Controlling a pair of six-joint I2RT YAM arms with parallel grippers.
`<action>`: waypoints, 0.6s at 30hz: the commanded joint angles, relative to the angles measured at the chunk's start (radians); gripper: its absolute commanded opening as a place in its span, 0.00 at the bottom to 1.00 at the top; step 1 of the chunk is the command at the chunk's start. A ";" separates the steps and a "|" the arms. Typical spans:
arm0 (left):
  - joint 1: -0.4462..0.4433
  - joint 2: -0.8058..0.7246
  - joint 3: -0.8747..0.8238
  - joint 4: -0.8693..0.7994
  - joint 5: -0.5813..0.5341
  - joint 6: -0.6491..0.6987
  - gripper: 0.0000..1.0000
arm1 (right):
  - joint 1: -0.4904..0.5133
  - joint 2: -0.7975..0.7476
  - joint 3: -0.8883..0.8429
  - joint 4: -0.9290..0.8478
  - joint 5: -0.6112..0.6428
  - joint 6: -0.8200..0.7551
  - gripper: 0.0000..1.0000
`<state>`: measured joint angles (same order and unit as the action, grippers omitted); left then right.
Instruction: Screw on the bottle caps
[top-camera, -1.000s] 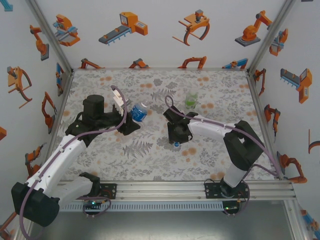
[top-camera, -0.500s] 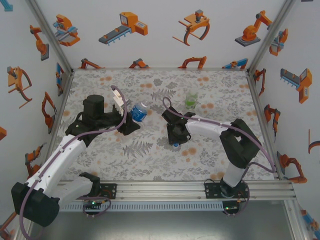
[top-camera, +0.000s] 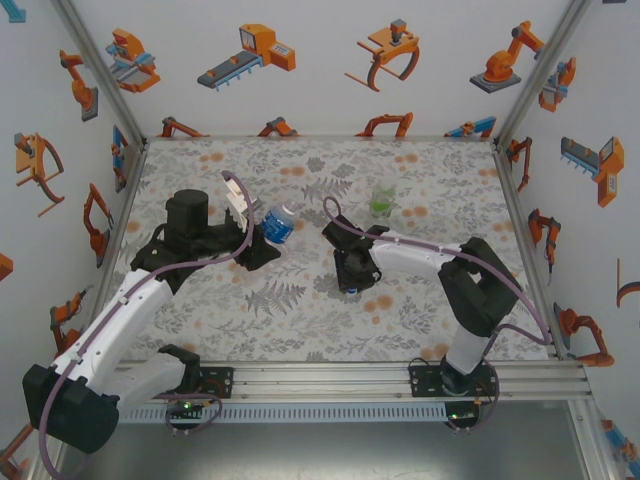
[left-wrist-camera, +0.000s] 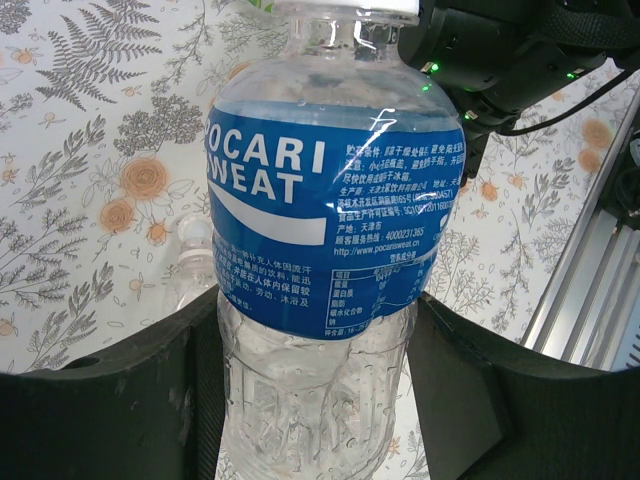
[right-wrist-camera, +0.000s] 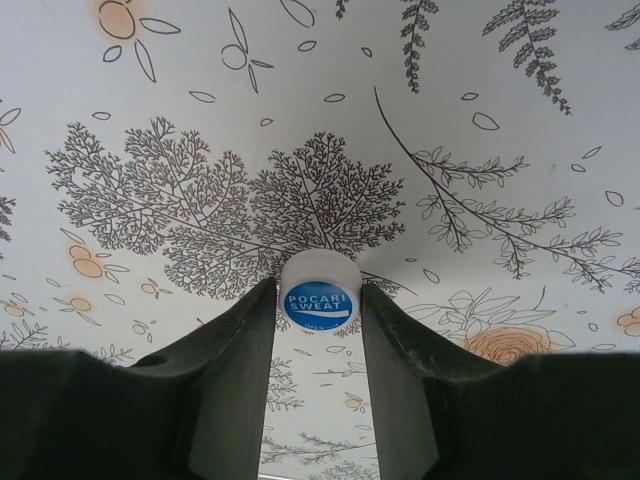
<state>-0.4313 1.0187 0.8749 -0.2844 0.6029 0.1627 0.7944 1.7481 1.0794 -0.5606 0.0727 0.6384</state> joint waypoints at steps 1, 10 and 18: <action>0.003 0.003 0.033 0.003 0.030 -0.010 0.00 | 0.008 0.014 0.015 -0.020 0.012 -0.011 0.38; -0.002 -0.002 0.030 0.001 0.024 -0.007 0.00 | 0.012 -0.034 -0.001 -0.009 0.023 -0.008 0.31; -0.030 -0.001 0.039 -0.022 0.053 0.047 0.00 | 0.014 -0.236 -0.040 0.049 0.022 -0.087 0.23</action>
<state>-0.4480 1.0187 0.8753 -0.2863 0.6083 0.1703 0.8028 1.6165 1.0477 -0.5430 0.0761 0.6109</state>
